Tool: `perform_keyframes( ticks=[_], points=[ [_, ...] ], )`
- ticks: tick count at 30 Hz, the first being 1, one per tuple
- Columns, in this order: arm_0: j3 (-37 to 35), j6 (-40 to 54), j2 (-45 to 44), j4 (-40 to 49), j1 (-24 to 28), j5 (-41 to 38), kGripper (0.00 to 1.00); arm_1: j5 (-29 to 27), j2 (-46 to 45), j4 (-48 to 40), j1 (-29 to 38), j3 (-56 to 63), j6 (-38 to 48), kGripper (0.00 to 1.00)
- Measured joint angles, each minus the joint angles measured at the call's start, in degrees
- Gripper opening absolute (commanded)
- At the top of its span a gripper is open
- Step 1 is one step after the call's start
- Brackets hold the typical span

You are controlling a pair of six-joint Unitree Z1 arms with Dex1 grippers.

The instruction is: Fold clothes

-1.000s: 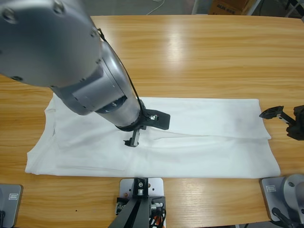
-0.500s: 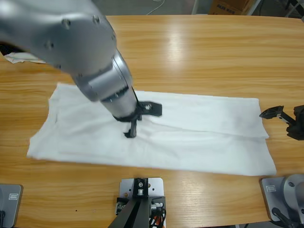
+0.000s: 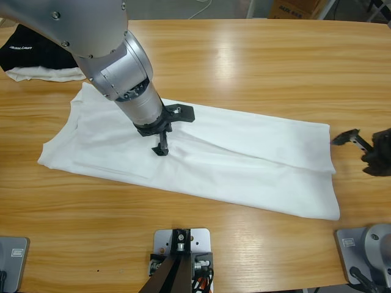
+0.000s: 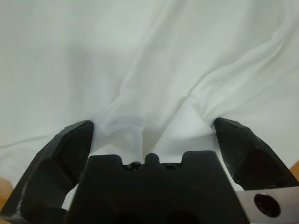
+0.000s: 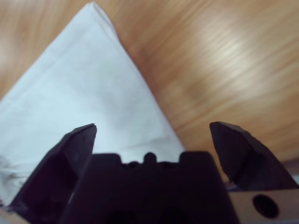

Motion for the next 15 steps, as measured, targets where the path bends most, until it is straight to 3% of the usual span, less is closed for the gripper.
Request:
perform_keyframes(
  ticks=[5, 15],
  points=[
    [0.00, -1.77, 0.00, 0.00, 0.52, 0.00, 0.987, 4.64, 2.29, -7.83, -0.22, 4.18, 2.21, 1.000],
    [-1.72, -6.56, 0.74, 0.00, 2.89, -0.01, 0.991, 6.63, 4.74, -10.59, -0.80, 5.28, 3.45, 0.982]
  ],
)
